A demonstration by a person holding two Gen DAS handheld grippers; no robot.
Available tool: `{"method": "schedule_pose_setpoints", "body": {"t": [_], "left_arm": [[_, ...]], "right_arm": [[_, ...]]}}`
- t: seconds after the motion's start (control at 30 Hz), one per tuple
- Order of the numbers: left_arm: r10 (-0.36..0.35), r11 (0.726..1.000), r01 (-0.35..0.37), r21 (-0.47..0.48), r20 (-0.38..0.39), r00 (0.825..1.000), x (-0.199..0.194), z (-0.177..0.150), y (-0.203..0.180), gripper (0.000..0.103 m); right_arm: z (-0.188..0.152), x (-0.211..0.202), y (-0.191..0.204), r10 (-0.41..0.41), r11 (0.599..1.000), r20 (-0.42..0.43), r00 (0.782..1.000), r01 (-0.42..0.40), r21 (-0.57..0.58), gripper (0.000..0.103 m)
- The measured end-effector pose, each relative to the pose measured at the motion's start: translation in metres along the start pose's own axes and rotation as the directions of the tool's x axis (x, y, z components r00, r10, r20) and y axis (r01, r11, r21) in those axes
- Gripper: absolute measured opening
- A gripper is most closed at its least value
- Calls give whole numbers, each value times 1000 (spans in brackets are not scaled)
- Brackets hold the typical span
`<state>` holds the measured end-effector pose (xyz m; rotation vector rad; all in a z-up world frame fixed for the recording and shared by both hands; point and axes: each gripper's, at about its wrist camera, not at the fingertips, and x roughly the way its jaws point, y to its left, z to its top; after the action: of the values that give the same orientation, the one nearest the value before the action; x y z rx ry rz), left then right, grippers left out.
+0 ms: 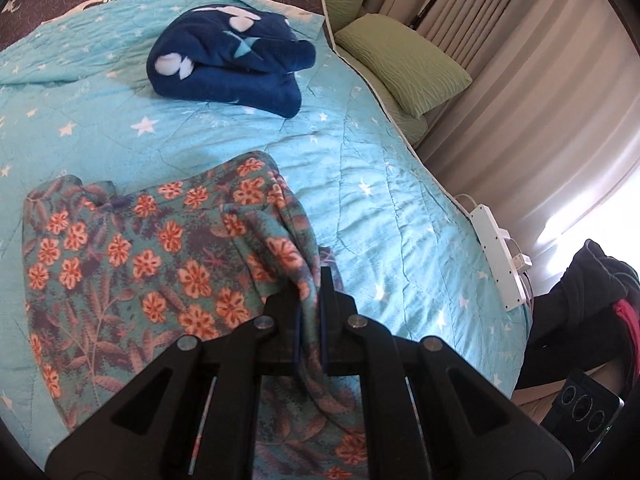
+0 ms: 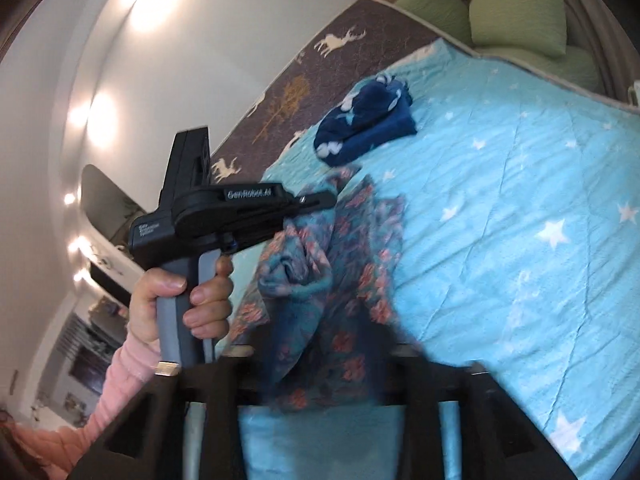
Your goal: Fold small clothes
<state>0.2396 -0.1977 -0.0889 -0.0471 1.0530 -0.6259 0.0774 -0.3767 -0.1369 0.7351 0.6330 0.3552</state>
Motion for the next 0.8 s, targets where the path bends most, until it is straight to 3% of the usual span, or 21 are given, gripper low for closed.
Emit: {"method": "schedule_pose_setpoints", "body": {"t": [0.13, 0.3, 0.33, 0.37, 0.4, 0.57, 0.63, 0.7, 0.8], "left_arm": [[26, 999, -26, 23, -5, 1000, 7, -1, -6, 8], [40, 999, -40, 14, -21, 999, 19, -5, -6, 8], [41, 999, -41, 12, -23, 999, 20, -5, -5, 8], [40, 999, -40, 7, -26, 999, 21, -5, -4, 8], [36, 999, -36, 3, -29, 999, 23, -5, -4, 8], [38, 999, -37, 40, -39, 998, 32, -13, -14, 15], [22, 999, -21, 49, -35, 999, 31, -16, -18, 24], [-10, 999, 11, 41, -42, 999, 25, -17, -20, 40], [-32, 998, 33, 56, -17, 999, 2, -23, -20, 47]], "right_arm": [[-9, -3, 6, 75, 997, -41, 996, -75, 9, 59], [-7, 21, 13, -87, 996, -71, 994, 86, -13, 58], [-5, 25, 10, -113, 993, -72, 991, 114, 4, 49], [-3, 27, 6, -119, 992, -74, 990, 121, 24, 8], [-1, 27, 3, -122, 991, -82, 989, 125, 37, 5], [-9, 9, -9, -143, 986, -93, 985, 150, 71, 5], [-18, 7, -13, -146, 985, -121, 982, 155, 75, 5], [-25, 5, -14, -147, 984, -132, 980, 158, 77, 5], [-29, -1, -15, -169, 982, -148, 974, 179, 54, 8]]}}
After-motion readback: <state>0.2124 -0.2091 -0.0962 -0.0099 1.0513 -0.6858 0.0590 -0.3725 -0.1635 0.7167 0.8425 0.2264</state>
